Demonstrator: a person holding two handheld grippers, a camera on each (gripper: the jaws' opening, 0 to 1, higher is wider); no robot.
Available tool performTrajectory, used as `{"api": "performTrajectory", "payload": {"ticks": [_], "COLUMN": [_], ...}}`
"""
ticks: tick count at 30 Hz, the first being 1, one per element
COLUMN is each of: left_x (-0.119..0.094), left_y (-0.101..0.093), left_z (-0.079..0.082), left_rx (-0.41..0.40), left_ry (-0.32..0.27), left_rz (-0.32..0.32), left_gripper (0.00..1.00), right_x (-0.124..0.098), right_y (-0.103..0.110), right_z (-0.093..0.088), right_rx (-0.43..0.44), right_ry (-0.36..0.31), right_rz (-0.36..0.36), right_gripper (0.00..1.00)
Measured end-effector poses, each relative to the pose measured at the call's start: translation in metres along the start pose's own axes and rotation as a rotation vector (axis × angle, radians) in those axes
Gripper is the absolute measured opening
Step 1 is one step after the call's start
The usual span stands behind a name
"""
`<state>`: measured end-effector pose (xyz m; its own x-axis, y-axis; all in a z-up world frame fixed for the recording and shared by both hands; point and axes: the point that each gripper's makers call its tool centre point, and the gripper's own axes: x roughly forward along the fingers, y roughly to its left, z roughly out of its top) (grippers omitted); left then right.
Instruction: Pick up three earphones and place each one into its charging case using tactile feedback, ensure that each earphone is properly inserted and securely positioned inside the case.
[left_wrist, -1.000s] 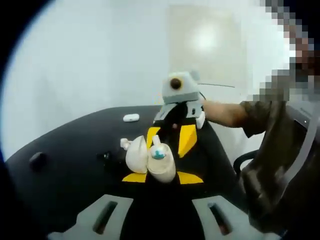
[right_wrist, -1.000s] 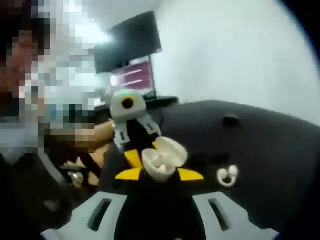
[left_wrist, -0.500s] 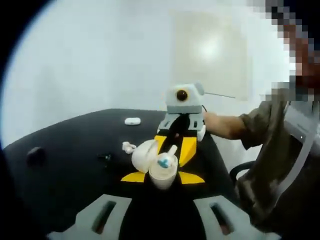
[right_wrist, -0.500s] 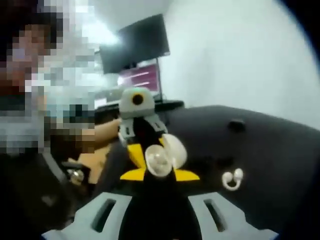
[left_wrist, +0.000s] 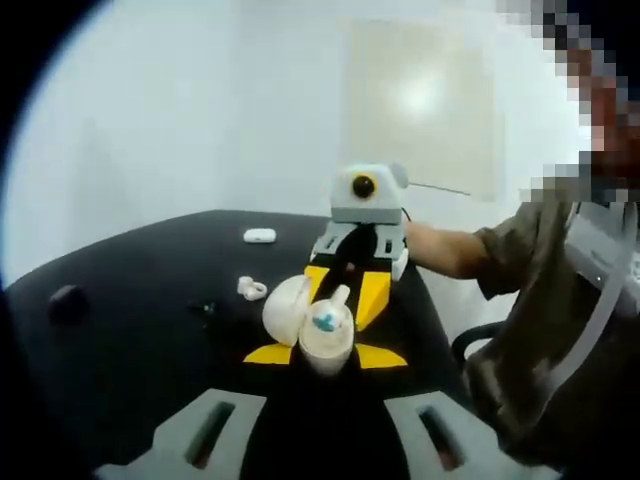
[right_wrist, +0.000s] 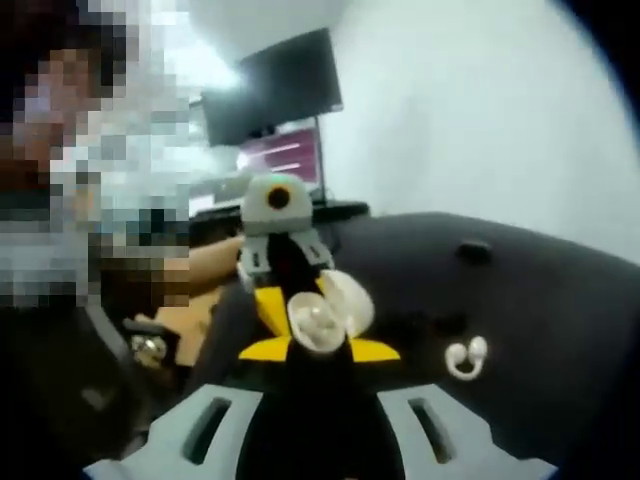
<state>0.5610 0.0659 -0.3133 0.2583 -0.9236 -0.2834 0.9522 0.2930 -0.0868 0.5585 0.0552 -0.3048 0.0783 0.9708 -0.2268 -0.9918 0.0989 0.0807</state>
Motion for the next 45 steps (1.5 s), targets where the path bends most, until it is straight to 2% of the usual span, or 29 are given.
{"api": "performTrajectory", "payload": {"ticks": [3,7,9,11,12,17,21,22,23,24,26,31,36,40,43,45], "left_x": [0.000,0.000,0.000,0.000,0.001,0.001,0.001,0.001,0.001,0.001,0.002,0.002,0.002,0.002,0.002,0.002], "left_y": [0.000,-0.001,-0.001,-0.002,-0.002,-0.002,-0.003,-0.003,-0.003,-0.002,-0.003,-0.003,-0.002,-0.001,-0.001,-0.001], "left_z": [0.000,0.000,0.000,0.000,0.000,0.000,0.000,-0.001,0.000,-0.001,-0.001,0.000,0.000,0.001,0.000,0.000], "left_rx": [0.006,0.011,0.013,0.012,0.014,0.022,0.034,0.035,0.036,0.032,0.026,0.040,0.048,0.043,0.042,0.044], "left_ry": [0.001,0.003,0.004,0.004,0.004,0.002,0.001,0.001,0.001,0.002,0.004,0.004,0.002,0.003,0.003,0.003], "left_rz": [0.000,0.001,0.000,-0.008,-0.009,-0.008,-0.005,-0.006,-0.006,-0.002,-0.008,-0.008,-0.006,-0.007,-0.005,-0.005], "left_gripper": [0.17,0.17,0.17,0.17,0.17,0.17,0.17,0.17,0.17,0.17,0.17,0.17,0.17,0.17,0.17,0.17], "right_x": [-0.006,-0.022,-0.032,-0.036,-0.034,-0.019,-0.007,-0.005,-0.004,-0.005,-0.007,-0.014,-0.011,-0.004,-0.001,0.000], "right_y": [-0.007,-0.015,-0.011,-0.002,0.004,0.018,0.014,0.008,0.009,0.010,0.009,0.005,0.011,0.000,0.008,0.009], "right_z": [0.002,0.026,0.039,0.044,0.044,0.030,0.015,0.013,0.013,0.013,0.021,0.029,0.025,0.020,0.020,0.023], "right_rx": [0.033,0.060,0.006,-0.093,-0.140,-0.246,-0.326,-0.357,-0.369,-0.360,-0.375,-0.322,-0.161,-0.199,-0.187,-0.207], "right_ry": [-0.012,-0.134,-0.178,-0.153,-0.116,0.033,0.128,0.151,0.149,0.147,0.114,0.091,0.107,0.156,0.163,0.155], "right_rz": [-0.031,-0.075,-0.065,-0.043,-0.026,0.028,0.013,-0.022,-0.015,-0.012,-0.026,-0.023,0.065,0.036,0.084,0.080], "right_gripper": [0.26,0.26,0.19,0.17,0.17,0.17,0.18,0.17,0.17,0.17,0.08,0.08,0.08,0.11,0.19,0.19]}}
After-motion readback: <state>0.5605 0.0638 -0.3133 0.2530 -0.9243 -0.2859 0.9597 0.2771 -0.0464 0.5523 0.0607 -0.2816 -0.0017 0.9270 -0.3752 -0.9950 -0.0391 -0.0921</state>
